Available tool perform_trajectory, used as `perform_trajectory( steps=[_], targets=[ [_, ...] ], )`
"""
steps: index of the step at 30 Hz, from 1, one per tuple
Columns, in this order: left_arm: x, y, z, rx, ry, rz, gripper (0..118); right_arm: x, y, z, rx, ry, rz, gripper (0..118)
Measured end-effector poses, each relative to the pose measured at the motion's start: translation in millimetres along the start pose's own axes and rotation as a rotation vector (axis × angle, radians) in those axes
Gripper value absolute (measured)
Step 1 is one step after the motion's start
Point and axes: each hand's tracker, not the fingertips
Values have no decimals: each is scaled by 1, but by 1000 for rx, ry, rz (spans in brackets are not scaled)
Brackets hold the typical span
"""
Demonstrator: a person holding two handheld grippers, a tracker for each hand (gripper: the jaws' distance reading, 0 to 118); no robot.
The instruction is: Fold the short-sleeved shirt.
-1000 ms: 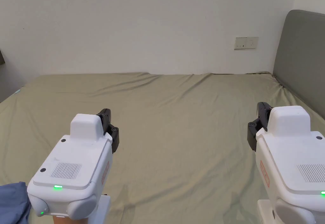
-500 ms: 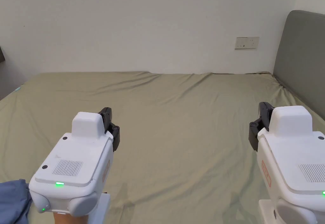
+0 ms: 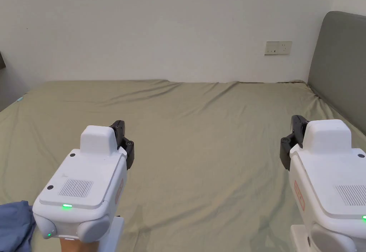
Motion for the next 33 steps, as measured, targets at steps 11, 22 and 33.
perform_trajectory(
  steps=[11,22,33],
  targets=[
    [-3,-1,-3,-6,-5,29,114,3,-2,-2,-1,-11,-25,118],
    [-2,-1,-2,20,20,27,118,1,-7,-5,12,-14,-25,118],
    [-4,0,-2,27,32,14,118,-4,-6,-5,9,-7,-20,118]
  ],
)
